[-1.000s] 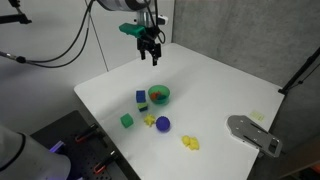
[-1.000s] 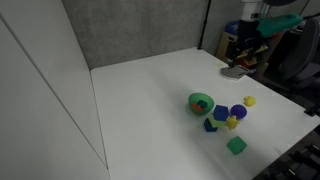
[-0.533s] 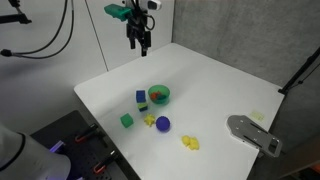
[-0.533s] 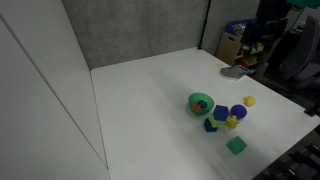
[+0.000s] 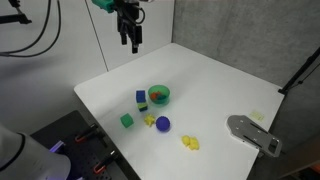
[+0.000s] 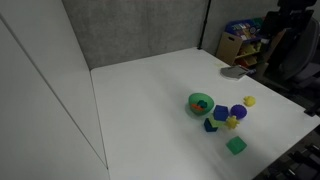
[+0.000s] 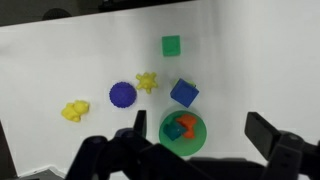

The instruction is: Remove the blue ball from the bowl and put it on the table

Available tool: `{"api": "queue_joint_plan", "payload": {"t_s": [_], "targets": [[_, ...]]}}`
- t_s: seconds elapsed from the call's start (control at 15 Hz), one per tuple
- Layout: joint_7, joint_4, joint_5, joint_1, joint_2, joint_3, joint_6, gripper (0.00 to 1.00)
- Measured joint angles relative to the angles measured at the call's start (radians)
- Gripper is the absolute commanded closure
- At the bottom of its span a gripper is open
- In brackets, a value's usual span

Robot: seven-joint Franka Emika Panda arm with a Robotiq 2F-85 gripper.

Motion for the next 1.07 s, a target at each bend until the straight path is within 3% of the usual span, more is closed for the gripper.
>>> {"api": "queue_joint_plan", "payload": {"t_s": [0.4, 0.67, 1.07], "targets": [[-0.062, -0.145, -0.087, 0.000, -0.112, 0.015, 0.018, 0.00], [-0.078, -0.238, -0.184, -0.004, -0.164, 0.032, 0.145, 0.00], [-0.144, -0.331, -0.123, -0.014, -0.191, 0.007, 0.360, 0.00]]}}
